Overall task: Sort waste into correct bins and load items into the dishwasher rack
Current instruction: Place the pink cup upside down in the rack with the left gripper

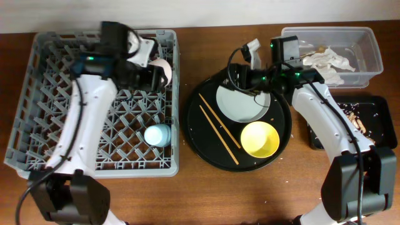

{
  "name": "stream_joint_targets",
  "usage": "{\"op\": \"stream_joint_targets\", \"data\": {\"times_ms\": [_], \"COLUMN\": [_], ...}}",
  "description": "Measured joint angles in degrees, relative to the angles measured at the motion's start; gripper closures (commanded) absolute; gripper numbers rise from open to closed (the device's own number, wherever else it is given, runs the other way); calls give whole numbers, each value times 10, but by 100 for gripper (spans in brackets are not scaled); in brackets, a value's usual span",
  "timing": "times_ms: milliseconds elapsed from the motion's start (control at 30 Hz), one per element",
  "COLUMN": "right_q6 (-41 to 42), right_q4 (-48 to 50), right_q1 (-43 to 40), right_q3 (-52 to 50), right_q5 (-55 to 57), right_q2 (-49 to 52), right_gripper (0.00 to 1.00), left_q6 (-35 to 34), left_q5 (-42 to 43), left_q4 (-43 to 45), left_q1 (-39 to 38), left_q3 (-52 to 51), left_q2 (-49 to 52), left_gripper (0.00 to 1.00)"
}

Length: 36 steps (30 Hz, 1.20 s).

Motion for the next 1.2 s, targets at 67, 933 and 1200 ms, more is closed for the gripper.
{"op": "stream_joint_targets", "data": {"times_ms": [67,933,1200], "right_q6": [-34,-70,-40], "right_q4": [-57,-186,-400], "right_q1": [0,0,0], "right_q3": [0,20,46], "right_q5": [51,197,380], "right_q2": [0,-10,-104], "right_gripper": [1,18,21], "left_q6": [-34,-73,-73], "left_q5": [-126,-113,-22], "left_q4": [-4,63,-13], "left_q1": [-43,-51,-51], "left_q3": [-28,-27,53], "left_q2": [0,26,24], "left_gripper": [40,8,8]}}
